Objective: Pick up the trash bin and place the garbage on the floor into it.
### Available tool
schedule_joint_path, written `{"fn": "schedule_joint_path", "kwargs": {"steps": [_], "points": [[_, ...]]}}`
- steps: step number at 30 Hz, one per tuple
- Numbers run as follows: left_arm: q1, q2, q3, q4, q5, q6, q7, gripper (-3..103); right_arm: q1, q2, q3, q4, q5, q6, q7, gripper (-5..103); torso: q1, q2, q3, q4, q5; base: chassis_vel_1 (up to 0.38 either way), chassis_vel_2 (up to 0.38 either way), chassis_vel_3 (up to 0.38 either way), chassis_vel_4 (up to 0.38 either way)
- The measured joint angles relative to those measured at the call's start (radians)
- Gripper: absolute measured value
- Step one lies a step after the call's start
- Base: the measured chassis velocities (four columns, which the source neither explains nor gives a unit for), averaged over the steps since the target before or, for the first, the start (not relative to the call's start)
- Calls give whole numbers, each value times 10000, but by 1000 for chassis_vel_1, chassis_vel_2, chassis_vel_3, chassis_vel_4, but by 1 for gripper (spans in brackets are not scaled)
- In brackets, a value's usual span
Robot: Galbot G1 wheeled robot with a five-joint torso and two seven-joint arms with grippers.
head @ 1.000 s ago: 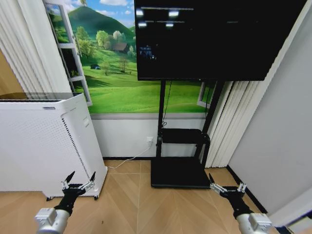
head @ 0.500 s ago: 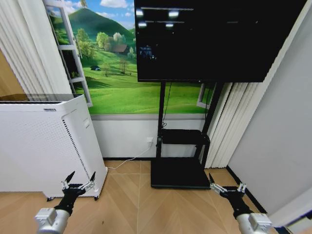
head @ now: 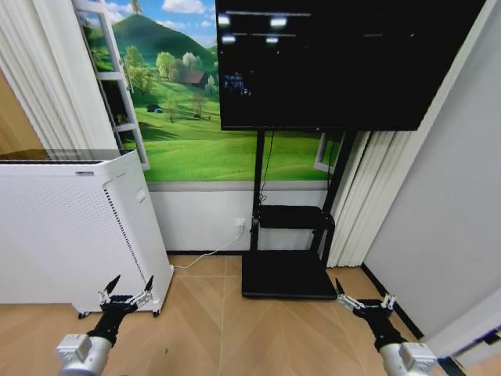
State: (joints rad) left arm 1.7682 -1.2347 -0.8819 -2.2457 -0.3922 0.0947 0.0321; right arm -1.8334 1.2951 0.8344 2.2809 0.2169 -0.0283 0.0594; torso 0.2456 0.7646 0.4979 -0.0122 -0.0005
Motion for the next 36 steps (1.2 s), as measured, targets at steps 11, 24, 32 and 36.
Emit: {"fn": "schedule_joint_path", "kwargs": {"steps": [11,24,32,36], "points": [[1,-1,-1,-1,0,-1,-2,100,0,0,-1,0,0,0,0,100,-7,-20,-11,1,2,257,-261,-262,255],[0,-1,0,0,0,-1,-1,100,0,-1,-1,0,0,0,0,100,-15,-31,-20,-1,3,354,-358,-363,361],[1,0,0,0,0,1,0,100,0,-1,0,-1,0,0,0,100,-13,-37,-20,-1,4,352,-339,-337,359],[0,-1,0,0,0,0,0,100,-1,-1,-1,-1,0,0,0,100,-15,-36,-22,-1,9,341,-340,-349,341]]}}
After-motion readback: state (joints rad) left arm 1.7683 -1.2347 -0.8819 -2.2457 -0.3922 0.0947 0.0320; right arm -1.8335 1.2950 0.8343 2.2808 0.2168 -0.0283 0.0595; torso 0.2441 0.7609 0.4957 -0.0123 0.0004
